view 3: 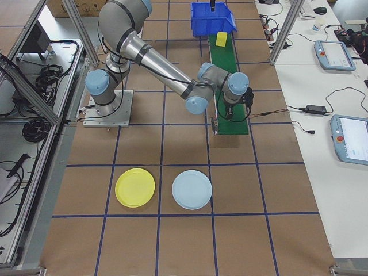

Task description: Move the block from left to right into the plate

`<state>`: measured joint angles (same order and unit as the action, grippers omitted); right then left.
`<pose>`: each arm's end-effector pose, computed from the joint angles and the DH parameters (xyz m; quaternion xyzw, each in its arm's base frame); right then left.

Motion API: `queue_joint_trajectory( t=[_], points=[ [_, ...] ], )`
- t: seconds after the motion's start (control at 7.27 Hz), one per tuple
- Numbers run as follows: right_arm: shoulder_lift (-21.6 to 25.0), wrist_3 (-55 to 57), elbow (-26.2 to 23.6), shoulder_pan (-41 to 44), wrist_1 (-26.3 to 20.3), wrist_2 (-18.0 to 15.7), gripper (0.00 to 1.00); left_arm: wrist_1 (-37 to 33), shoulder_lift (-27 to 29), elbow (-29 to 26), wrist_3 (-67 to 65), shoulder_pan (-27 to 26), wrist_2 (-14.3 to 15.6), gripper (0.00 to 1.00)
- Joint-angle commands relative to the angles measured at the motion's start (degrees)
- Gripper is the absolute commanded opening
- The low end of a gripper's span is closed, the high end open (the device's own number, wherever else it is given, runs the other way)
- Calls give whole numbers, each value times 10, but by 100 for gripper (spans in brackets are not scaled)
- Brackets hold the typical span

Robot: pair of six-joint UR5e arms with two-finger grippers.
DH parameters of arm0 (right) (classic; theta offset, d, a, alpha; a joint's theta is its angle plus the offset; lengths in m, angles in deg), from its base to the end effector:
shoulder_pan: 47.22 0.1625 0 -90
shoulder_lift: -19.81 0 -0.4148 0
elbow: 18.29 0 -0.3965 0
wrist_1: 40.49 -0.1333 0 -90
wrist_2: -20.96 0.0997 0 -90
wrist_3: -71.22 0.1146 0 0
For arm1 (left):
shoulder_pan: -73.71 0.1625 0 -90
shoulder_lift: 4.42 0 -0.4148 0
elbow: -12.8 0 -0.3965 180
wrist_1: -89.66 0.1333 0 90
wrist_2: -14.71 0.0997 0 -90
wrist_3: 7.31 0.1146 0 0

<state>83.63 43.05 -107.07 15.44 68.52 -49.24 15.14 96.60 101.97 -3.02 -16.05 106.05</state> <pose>-0.1367 -0.6391 0.2499 0.0018 0.9838 -0.0347 0.1758 -0.1282 -0.5799 0.3946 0.0348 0.9983 -0.0456 0.0135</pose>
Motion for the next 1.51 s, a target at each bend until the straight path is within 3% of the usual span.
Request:
queue_joint_trajectory(
  t=[0.0, 1.38],
  points=[
    [2, 7, 2, 0, 1, -2, 100, -153, -78, -6, 0, 51, 4, 100],
    [9, 115, 8, 43, 2, -3, 100, -166, -95, 6, -81, 56, 5, 100]
  ],
)
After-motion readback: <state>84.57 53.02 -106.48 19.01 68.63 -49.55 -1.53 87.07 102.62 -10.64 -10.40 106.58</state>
